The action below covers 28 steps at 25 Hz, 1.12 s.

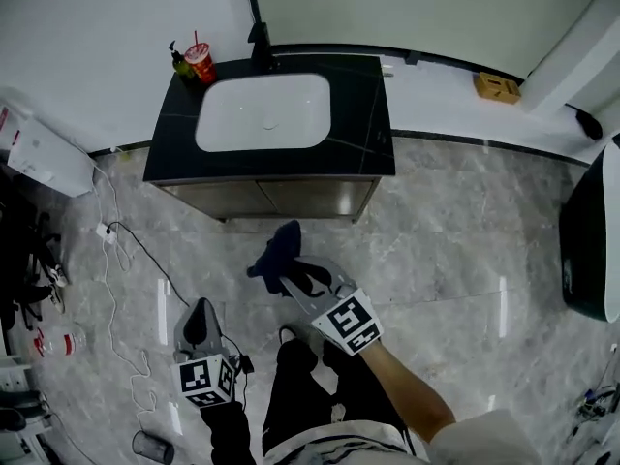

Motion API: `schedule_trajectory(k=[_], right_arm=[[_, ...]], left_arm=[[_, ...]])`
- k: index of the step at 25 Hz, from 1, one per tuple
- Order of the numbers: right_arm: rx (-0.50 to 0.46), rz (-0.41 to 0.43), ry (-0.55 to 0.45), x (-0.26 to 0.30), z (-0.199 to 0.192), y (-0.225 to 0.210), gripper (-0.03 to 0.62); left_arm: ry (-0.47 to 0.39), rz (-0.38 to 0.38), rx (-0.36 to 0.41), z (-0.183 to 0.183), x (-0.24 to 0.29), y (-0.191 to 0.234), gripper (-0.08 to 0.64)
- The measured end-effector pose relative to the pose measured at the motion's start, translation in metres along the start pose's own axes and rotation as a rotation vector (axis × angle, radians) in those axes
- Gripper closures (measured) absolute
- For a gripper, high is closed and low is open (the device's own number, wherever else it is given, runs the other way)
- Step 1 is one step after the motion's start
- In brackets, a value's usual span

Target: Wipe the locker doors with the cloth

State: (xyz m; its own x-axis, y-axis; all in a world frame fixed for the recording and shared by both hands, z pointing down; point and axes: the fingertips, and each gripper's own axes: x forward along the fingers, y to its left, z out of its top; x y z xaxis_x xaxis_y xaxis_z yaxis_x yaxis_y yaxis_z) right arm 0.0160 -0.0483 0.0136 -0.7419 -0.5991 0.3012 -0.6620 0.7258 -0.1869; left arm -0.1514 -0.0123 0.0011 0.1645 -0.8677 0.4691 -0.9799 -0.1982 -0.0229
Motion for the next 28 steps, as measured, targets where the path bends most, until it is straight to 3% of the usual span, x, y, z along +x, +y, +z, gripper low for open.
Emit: schedule_trajectory(k=[8,15,22,28], right_arm=[[-0.034,-0.234,-0.1,-0.103,0.092,0.011,0.495],[0.004,-0.389,-0.255,-0.16,0.15,0.071,0.5],[0.007,-0.458,-0.31,-0.188,0.168,0.127,0.506],[0.008,-0.482,-0.32,-0.214,0.172,0.137,0.506]], left_arm=[[-0.102,-0.138,0.015,0.079,-0.056,-0.034,0.56],[-0.156,-0.285,0.091,0.117,-0.116,-0.048,0.56],[-0.202,-0.328,0.081,0.122,-0.167,-0.042,0.56],[-0.239,-0.321,0.088,0.135,-0.192,-0.047,0.56]])
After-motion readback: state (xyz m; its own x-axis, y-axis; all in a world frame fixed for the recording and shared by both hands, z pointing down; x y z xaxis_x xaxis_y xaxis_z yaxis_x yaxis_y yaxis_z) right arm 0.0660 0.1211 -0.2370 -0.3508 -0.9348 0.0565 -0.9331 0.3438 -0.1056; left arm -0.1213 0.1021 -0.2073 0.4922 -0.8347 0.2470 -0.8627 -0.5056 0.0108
